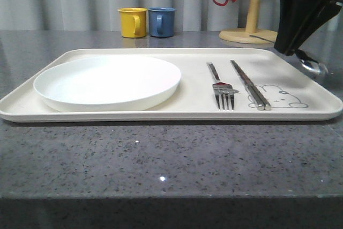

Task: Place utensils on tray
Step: 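Grasp the spoon with the right gripper and lay it beside the chopsticks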

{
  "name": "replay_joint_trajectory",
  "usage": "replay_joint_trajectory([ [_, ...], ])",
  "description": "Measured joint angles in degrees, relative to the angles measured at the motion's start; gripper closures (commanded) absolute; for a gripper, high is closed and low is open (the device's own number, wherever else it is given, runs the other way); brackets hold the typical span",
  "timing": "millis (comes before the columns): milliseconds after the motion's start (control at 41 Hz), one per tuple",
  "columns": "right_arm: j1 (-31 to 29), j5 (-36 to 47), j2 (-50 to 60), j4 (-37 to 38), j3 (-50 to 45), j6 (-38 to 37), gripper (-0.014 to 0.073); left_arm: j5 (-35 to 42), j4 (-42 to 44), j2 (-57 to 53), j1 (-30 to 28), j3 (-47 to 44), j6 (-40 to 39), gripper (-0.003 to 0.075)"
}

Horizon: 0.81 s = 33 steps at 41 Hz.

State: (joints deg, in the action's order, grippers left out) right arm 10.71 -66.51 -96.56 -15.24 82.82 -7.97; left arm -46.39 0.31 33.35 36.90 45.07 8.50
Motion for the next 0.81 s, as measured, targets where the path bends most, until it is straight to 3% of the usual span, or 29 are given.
replay_joint_trajectory([
  [488,0.0,7.9,-2.9,1.0,-3.5,-1.5,0.0592,0.0,0.0,0.0,0.0,0.0,0.0,0.0363],
  [561,0.0,7.9,-3.7,1.6,-3.6,-1.6,0.0526,0.0,0.0,0.0,0.0,0.0,0.0,0.0363],
  [708,0.0,8.0,-4.3,1.6,-3.6,-1.5,0.0311,0.0,0.0,0.0,0.0,0.0,0.0,0.0363],
  [806,0.1,8.3,-4.3,1.2,-3.6,-1.5,0.0283,0.0,0.0,0.0,0.0,0.0,0.0,0.0363],
])
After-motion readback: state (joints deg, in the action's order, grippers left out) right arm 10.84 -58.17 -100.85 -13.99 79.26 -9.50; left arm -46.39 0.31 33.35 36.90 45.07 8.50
